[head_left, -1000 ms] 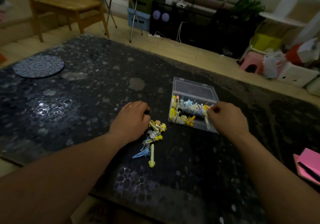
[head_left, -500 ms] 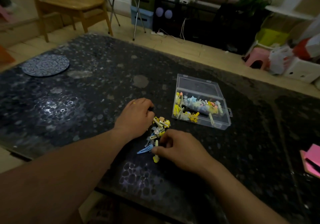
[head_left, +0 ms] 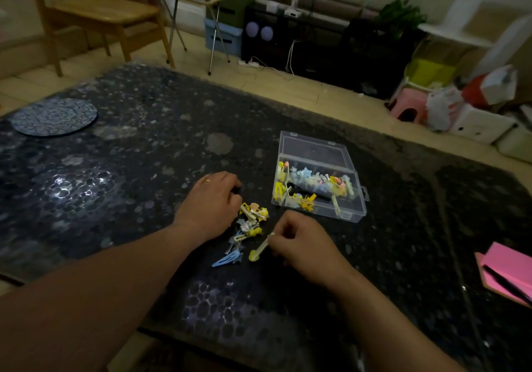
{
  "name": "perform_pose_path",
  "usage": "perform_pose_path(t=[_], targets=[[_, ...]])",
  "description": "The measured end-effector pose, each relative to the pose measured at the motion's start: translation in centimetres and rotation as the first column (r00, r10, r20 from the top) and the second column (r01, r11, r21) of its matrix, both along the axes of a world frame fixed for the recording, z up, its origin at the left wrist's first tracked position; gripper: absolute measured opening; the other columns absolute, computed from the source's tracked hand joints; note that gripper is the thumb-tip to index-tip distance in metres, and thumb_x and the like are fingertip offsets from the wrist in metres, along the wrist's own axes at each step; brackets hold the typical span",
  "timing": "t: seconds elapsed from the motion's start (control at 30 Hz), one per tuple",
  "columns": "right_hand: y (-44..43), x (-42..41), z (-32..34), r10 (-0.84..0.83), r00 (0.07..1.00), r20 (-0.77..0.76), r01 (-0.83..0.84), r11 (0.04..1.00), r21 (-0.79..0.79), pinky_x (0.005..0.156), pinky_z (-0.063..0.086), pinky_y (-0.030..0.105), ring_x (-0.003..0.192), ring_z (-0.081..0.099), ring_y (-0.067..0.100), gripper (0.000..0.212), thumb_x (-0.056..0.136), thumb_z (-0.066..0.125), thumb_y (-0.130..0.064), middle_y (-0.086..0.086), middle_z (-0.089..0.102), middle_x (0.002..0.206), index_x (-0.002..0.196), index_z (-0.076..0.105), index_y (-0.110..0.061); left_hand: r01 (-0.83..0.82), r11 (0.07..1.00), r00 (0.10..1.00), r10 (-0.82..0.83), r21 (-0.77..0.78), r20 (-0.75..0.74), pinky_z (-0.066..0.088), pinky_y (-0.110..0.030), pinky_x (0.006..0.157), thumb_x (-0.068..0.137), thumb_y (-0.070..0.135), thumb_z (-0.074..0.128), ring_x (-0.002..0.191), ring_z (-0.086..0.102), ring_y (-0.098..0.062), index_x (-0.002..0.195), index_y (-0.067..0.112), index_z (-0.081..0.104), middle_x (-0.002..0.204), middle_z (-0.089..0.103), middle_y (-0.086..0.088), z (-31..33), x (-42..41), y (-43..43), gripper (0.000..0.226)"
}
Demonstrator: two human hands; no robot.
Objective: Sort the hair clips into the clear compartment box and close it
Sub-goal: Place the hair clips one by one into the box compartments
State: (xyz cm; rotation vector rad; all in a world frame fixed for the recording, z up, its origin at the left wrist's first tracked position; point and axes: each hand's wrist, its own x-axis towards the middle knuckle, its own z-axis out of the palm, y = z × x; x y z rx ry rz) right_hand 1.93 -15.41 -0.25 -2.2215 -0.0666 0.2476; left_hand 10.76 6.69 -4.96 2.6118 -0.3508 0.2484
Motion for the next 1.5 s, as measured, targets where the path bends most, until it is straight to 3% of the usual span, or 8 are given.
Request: perform_pose_path(t=[0.2, 0.33, 0.43, 0.5, 0.77, 1.13, 1.27, 1.5], targets=[[-4.1, 1.8, 2.5, -0.197, 0.965, 0.174, 0.176, 0.976, 0.13, 0.06, 0.055, 0.029, 0.068, 0.067, 0.011, 0.021, 0.092, 0.074, -0.007, 0.004, 0.071, 0.084, 0.093, 0.06, -0.022, 0.009, 1.0, 1.0, -0.009, -0.005, -0.003, 0.038, -0.036, 0.112, 0.091, 0.034, 0.037, 0.118, 0.055, -0.016, 0.121, 0.02, 0.065, 0.125, 0.064, 0.004, 0.0, -0.1, 0.0, 0.043], [-7.8, 4.5, 3.6, -0.346, 0.877, 0.335, 0.325, 0.938, 0.118, 0.065, 0.059, 0.045, 0.066, 0.065, 0.018, 0.017, 0.094, 0.074, -0.011, 0.002, 0.069, 0.076, 0.085, 0.063, -0.02, 0.004, 1.0, 1.0, -0.004, -0.005, -0.006, 0.038, -0.034, 0.111, 0.087, 0.039, 0.031, 0.115, 0.055, -0.014, 0.121, 0.021, 0.064, 0.123, 0.064, 0.006, 0.0, 0.0, 0.1, 0.051], [-9.6, 6.0, 3.5, -0.387, 0.811, 0.439, 0.433, 0.902, -0.004, 0.066, 0.056, 0.035, 0.073, 0.065, 0.014, 0.014, 0.095, 0.073, -0.017, -0.003, 0.068, 0.079, 0.086, 0.064, -0.021, 0.007, 1.0, 1.0, -0.007, -0.008, -0.002, 0.037, -0.034, 0.112, 0.087, 0.04, 0.029, 0.116, 0.055, -0.014, 0.12, 0.022, 0.065, 0.125, 0.064, 0.006, 0.0, -0.2, 0.1, 0.052], [-10.4, 6.6, 3.2, -0.376, 0.794, 0.477, 0.484, 0.866, -0.124, 0.063, 0.046, 0.025, 0.073, 0.061, 0.008, 0.014, 0.094, 0.074, -0.018, -0.006, 0.066, 0.079, 0.085, 0.064, -0.019, 0.007, 1.0, 1.0, -0.007, -0.009, -0.005, 0.037, -0.034, 0.112, 0.088, 0.039, 0.031, 0.117, 0.055, -0.014, 0.12, 0.022, 0.065, 0.125, 0.064, 0.005, 0.0, -0.2, 0.1, 0.05], [-10.9, 6.2, 2.2, -0.246, 0.872, 0.423, 0.449, 0.745, -0.494, 0.055, 0.034, 0.023, 0.068, 0.056, 0.009, 0.014, 0.095, 0.073, -0.025, -0.006, 0.066, 0.079, 0.085, 0.064, -0.023, -0.003, 1.0, 1.0, 0.003, -0.008, -0.009, 0.035, -0.034, 0.113, 0.095, 0.028, 0.044, 0.12, 0.053, -0.015, 0.122, 0.02, 0.064, 0.127, 0.063, 0.004, 0.1, -0.3, 0.1, 0.035], [-12.1, 6.4, 1.4, -0.102, 0.888, 0.447, 0.408, 0.623, -0.668, 0.071, 0.061, 0.041, 0.072, 0.061, 0.01, 0.023, 0.092, 0.07, -0.049, -0.011, 0.062, 0.079, 0.076, 0.064, -0.033, 0.002, 1.0, 1.0, -0.002, 0.0, -0.016, 0.036, -0.035, 0.115, 0.085, 0.043, 0.028, 0.12, 0.055, -0.016, 0.122, 0.022, 0.065, 0.128, 0.064, 0.005, 0.0, -0.1, 0.1, 0.056], [-12.3, 6.0, 1.3, -0.083, 0.894, 0.439, 0.395, 0.608, -0.689, 0.07, 0.058, 0.038, 0.067, 0.059, 0.011, 0.035, 0.096, 0.067, -0.053, -0.01, 0.06, 0.071, 0.071, 0.067, -0.029, 0.006, 1.0, 1.0, -0.006, 0.012, -0.014, 0.034, -0.035, 0.115, 0.092, 0.034, 0.04, 0.121, 0.055, -0.015, 0.122, 0.022, 0.065, 0.129, 0.064, 0.005, -0.1, 0.0, 0.1, 0.04], [-11.7, 5.6, 1.6, -0.054, 0.89, 0.452, 0.383, 0.628, -0.678, 0.065, 0.036, 0.033, 0.062, 0.048, 0.013, 0.051, 0.1, 0.066, -0.048, -0.005, 0.056, 0.062, 0.058, 0.061, -0.021, -0.001, 1.0, 1.0, 0.001, 0.009, -0.017, 0.036, -0.035, 0.114, 0.087, 0.041, 0.031, 0.12, 0.055, -0.015, 0.12, 0.023, 0.065, 0.127, 0.064, 0.006, -0.2, 0.0, 0.2, 0.05]])
